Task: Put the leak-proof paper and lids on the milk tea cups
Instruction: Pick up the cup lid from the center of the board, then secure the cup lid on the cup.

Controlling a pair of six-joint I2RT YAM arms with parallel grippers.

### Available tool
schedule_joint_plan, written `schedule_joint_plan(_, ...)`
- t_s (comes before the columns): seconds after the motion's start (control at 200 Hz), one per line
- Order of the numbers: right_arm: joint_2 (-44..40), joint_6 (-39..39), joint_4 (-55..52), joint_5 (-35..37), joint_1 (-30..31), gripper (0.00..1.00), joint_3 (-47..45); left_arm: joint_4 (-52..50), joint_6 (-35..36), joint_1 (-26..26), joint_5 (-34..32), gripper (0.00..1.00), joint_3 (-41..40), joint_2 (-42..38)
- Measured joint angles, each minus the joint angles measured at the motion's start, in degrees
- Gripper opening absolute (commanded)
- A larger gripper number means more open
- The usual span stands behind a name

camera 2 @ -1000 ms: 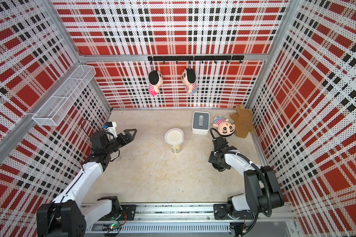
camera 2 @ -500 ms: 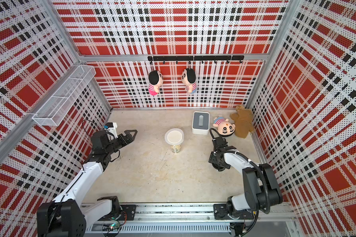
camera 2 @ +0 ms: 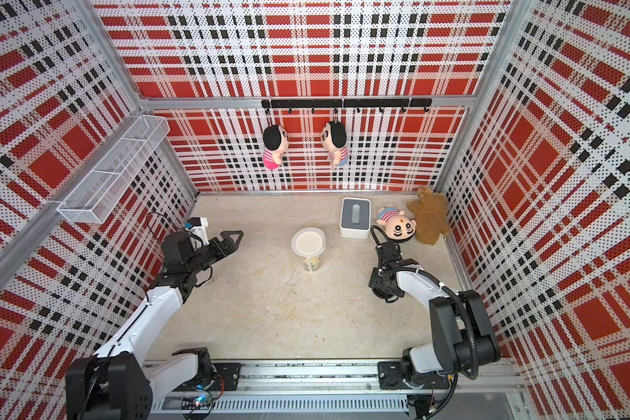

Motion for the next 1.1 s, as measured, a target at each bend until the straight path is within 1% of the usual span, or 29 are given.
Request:
schedule_joint_plan(0.085, -0.9, -0.6, -1.8, -1.2, 1.0, 0.60, 1.9, 0.0, 0.0, -0.9, 0.0, 0.99, 0.1, 0.1)
schedule_joint_plan(0.155, -1.6, -1.2, -3.7, -1.2, 2.2, 0.59, 5.2, -0.1, 0.1, -2.8, -0.4, 0.99, 0.4, 0.4)
schedule_joint_plan(0.19, -1.7, -1.5, -4.9, -1.0, 3.3, 0.57, 7.7, -0.3, 0.2, -4.0, -0.6, 0.99, 0.9, 0.7)
schedule_joint_plan(0.25, -1.7, -2.2, -6.7, -0.6, 5.3, 0.55, 12.3, -0.4, 0.2, -6.2, -0.9, 0.99, 1.8, 1.2)
schedule_joint_plan(0.501, -0.2, -5.1, -14.6, 1.8, 13.6, 0.55, 32.8, -0.4, 0.6, -13.0, -3.0, 0.99, 5.6, 3.4)
schedule_joint_plan(0.701, 8.0, -7.0, -20.3, 3.6, 20.9, 0.54, 50.1, -0.4, 0.9, -17.1, -4.9, 0.99, 7.6, 5.6)
schedule_joint_plan(0.877, 18.8, -8.8, -25.6, 4.5, 25.9, 0.53, 64.0, 0.1, 1.1, -20.6, -5.6, 0.99, 9.0, 8.0)
schedule_joint_plan(0.982, 23.4, -9.6, -27.4, 4.4, 27.4, 0.52, 68.3, 0.6, 1.3, -21.7, -5.5, 0.99, 9.5, 9.1)
schedule_joint_plan(1.102, 26.1, -10.3, -29.5, 4.0, 27.8, 0.52, 70.8, 1.2, 1.5, -22.2, -5.6, 0.99, 9.5, 9.9)
